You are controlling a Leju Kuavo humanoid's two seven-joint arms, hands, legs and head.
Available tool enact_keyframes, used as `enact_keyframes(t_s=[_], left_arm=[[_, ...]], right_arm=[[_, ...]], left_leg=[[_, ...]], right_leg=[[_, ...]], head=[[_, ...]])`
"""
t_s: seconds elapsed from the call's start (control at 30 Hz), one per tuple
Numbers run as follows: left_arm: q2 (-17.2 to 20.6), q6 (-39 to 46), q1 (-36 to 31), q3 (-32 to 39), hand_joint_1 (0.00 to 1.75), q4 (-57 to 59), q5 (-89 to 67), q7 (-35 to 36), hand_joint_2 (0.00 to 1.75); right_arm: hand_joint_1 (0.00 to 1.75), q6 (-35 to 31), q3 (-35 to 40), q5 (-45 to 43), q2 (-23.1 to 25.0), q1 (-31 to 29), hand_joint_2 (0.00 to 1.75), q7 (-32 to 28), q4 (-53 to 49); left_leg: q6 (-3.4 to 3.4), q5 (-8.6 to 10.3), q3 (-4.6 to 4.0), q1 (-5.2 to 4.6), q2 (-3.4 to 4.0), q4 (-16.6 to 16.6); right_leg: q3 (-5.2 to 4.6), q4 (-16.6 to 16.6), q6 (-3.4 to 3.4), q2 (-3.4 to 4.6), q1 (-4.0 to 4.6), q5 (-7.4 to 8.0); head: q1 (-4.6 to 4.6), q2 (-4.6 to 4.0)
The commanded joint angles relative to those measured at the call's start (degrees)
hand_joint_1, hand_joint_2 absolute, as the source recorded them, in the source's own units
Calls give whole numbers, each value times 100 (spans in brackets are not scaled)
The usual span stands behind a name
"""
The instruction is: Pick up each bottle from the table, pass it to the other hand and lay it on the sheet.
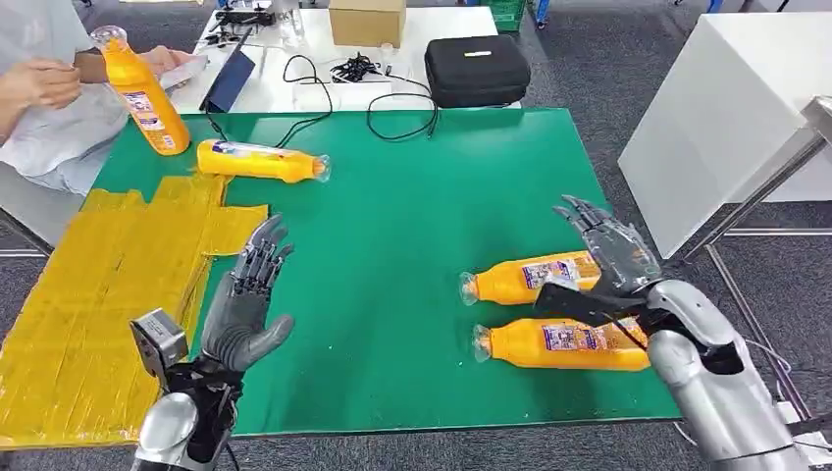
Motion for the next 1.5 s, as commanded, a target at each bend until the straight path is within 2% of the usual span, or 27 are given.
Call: enact_keyframes(t_s=[0.03,0.27,0.6,1.03,1.23,1.33,1.43,1.5], left_arm=[[-85,-92,-29,-9,0,165,126,-22,175],[-92,-101,-84,-18,0,230,180,-36,175],[-98,-113,-220,-68,0,310,242,-24,175],[-101,-109,-264,-100,0,374,265,-5,175],[-89,-96,-317,-152,0,425,313,30,175],[-107,-88,-307,-151,0,399,323,54,175],[-111,-87,-305,-154,0,397,323,57,175],[-111,-87,-304,-154,0,397,323,57,175]], right_arm=[[0,170,667,-99,-344,-1069,175,33,1426],[0,352,951,-202,-400,-1301,175,38,1704],[0,242,1358,-176,6,-1340,175,49,2503],[0,178,1438,-143,147,-1370,175,62,2846],[0,-189,1618,102,488,-1473,175,94,3623],[0,-485,1645,403,709,-1491,175,304,3907],[0,-510,1652,422,748,-1486,175,319,3934],[0,-505,1643,419,740,-1501,175,317,3944]], left_leg=[[-9,-13,26,3,18,-1],[-10,-15,33,3,12,-2],[-9,-9,26,6,11,-6],[-13,-16,38,6,9,-3],[-12,-13,39,7,12,-8],[-9,-8,24,5,12,-6],[-15,-16,42,7,17,-5],[-10,-9,24,5,9,-4]], right_leg=[[24,-5,-4,12,4,-6],[31,-5,-4,4,4,-9],[27,-11,-4,5,7,-2],[38,-7,-6,-1,7,-10],[40,-13,-7,3,9,-6],[23,-9,-5,5,6,-2],[40,-9,-7,7,8,-9],[22,-6,-5,2,6,-4]], head=[[2,0],[0,0],[0,0],[0,0],[0,0],[0,0],[0,0],[2,0]])
